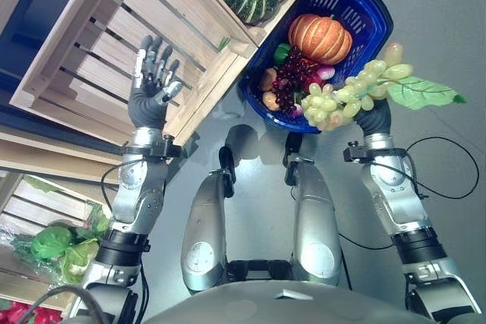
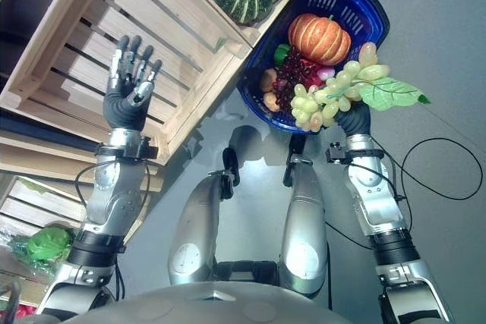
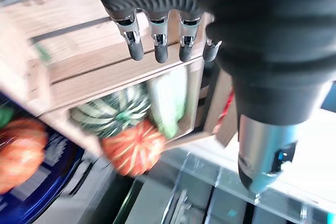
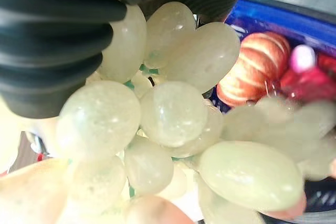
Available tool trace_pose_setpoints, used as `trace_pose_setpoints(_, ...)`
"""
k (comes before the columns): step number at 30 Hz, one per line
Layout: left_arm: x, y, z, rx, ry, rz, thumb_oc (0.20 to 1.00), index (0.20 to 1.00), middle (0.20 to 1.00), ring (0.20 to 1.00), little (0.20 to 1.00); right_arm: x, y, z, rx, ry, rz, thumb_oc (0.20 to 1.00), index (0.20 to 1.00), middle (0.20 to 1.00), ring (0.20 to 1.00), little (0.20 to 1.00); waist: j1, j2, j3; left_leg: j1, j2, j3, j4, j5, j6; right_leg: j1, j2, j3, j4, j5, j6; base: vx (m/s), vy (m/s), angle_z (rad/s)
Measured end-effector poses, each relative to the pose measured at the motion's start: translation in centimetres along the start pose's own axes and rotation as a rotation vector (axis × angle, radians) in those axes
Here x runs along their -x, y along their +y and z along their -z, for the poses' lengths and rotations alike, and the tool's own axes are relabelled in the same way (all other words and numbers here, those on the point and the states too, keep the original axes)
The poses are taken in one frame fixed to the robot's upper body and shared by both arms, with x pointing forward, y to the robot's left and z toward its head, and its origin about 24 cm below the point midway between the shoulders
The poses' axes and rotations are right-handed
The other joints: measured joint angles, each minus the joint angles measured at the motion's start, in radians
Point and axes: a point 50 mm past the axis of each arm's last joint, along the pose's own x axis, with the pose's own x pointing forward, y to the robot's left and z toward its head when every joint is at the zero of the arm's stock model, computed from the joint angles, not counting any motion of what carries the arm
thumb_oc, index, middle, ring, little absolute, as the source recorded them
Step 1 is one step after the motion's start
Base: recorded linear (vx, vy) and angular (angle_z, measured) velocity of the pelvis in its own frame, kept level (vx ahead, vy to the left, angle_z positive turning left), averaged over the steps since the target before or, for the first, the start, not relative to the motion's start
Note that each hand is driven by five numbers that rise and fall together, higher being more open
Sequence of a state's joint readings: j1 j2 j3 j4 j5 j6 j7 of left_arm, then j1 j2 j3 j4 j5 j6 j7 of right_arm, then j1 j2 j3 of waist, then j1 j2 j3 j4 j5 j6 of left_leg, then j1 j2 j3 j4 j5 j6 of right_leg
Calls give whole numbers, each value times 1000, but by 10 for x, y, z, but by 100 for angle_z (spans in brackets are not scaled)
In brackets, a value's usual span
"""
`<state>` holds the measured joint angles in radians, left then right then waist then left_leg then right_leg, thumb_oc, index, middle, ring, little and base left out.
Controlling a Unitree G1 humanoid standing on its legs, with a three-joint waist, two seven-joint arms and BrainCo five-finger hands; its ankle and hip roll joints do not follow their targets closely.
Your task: Pick up fruits and vegetables into the basket
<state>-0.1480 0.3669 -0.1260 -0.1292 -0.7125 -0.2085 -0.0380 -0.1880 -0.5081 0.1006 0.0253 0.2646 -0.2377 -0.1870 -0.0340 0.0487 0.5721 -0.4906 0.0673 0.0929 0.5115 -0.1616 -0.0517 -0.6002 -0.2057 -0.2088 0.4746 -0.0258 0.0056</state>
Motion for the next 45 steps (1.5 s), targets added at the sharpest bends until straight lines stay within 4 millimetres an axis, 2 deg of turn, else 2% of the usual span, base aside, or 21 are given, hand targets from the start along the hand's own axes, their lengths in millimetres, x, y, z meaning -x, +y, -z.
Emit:
trace_pose_setpoints(2, -1, -4, 11, 5, 97, 57, 1000, 1000, 1000, 1000, 1000, -12, -4, -4, 3, -11, 17, 200, 200, 200, 200, 200, 7, 1, 1, -33, -1, -6, 15, 1, -2, -31, -9, -5, 18, -4, -4, -10, -63, 9)
trace_pose_setpoints(7, 8, -9, 54, -56, 419, 205, 1000, 1000, 1000, 1000, 1000, -44, -20, -6, -7, 49, 56, 200, 200, 200, 200, 200, 29, 2, 1, -114, -2, -23, 47, 6, -5, -101, -18, -20, 50, -10, -11, -9, -40, 10)
trace_pose_setpoints(11, 22, 5, 78, -261, 604, 277, 1000, 1000, 1000, 1000, 1000, -71, -41, -7, -4, 140, 91, 200, 200, 200, 200, 200, 46, 11, 2, -185, -2, -16, 66, 15, -3, -170, -32, -25, 78, -16, -16, 2, 8, 12)
trace_pose_setpoints(15, 29, 19, 88, -362, 683, 294, 1000, 1000, 1000, 1000, 1000, -92, -55, -4, 59, 247, 98, 200, 200, 200, 200, 200, 77, 29, 6, -245, -16, -14, 82, 22, 0, -241, -51, -20, 119, -20, -27, 3, 21, 9)
trace_pose_setpoints(19, 28, 22, 90, -402, 690, 313, 1000, 1000, 1000, 1000, 1000, -102, -58, 7, 11, 367, 106, 200, 200, 200, 200, 200, 108, 38, 3, -305, -22, -13, 103, 25, 4, -303, -64, -17, 148, -24, -29, 1, 4, 7)
trace_pose_setpoints(24, 32, 23, 97, -420, 713, 332, 1000, 1000, 1000, 1000, 1000, -104, -61, 23, -35, 494, 136, 200, 200, 200, 200, 200, 129, 39, 3, -366, -34, -14, 130, 26, 6, -365, -80, -13, 182, -30, -33, 8, 19, 6)
trace_pose_setpoints(28, 35, 23, 100, -424, 719, 340, 1000, 1000, 1000, 1000, 1000, -107, -57, 27, -75, 543, 126, 200, 200, 200, 200, 200, 136, 40, 2, -405, -37, -12, 140, 29, 10, -407, -84, -4, 193, -33, -29, 0, 5, 1)
trace_pose_setpoints(32, 38, 24, 103, -431, 722, 350, 1000, 1000, 1000, 1000, 1000, -106, -63, 33, -89, 591, 164, 200, 200, 200, 200, 200, 145, 42, 1, -431, -39, -11, 147, 30, 9, -436, -85, 2, 205, -34, -31, 0, 0, 0)
trace_pose_setpoints(34, 39, 25, 104, -450, 717, 359, 1000, 1000, 1000, 1000, 1000, -104, -65, 35, -98, 599, 189, 548, 548, 548, 548, 548, 146, 42, 1, -431, -39, -10, 147, 30, 9, -437, -86, 3, 206, -33, -31, -6, 17, -1)
trace_pose_setpoints(35, 39, 23, 104, -468, 711, 372, 1000, 1000, 1000, 1000, 1000, -104, -66, 35, -99, 599, 218, 1000, 1000, 1000, 1000, 1000, 145, 42, 1, -431, -39, -8, 146, 30, 9, -439, -85, 6, 205, -32, -33, -12, 47, -3)
trace_pose_setpoints(41, 41, 23, 107, -509, 693, 370, 1000, 1000, 1000, 1000, 1000, -103, -65, 33, -19, 504, 396, 1000, 1000, 1000, 1000, 1000, 143, 43, 1, -420, -39, 1, 144, 30, 9, -436, -80, 15, 198, -30, -35, -11, 79, -4)
trace_pose_setpoints(43, 45, 27, 111, -511, 707, 336, 1000, 1000, 1000, 1000, 1000, -100, -59, 33, 42, 453, 438, 1000, 1000, 1000, 1000, 1000, 139, 43, 1, -391, -38, 9, 129, 30, 9, -411, -75, 15, 183, -26, -38, -5, 112, -9)
trace_pose_setpoints(45, 49, 29, 116, -501, 727, 307, 1000, 1000, 1000, 1000, 1000, -88, -52, 41, 84, 442, 448, 1000, 1000, 1000, 1000, 1000, 132, 43, 1, -344, -36, 17, 108, 31, 9, -372, -66, 22, 162, -23, -34, -7, 77, -13)
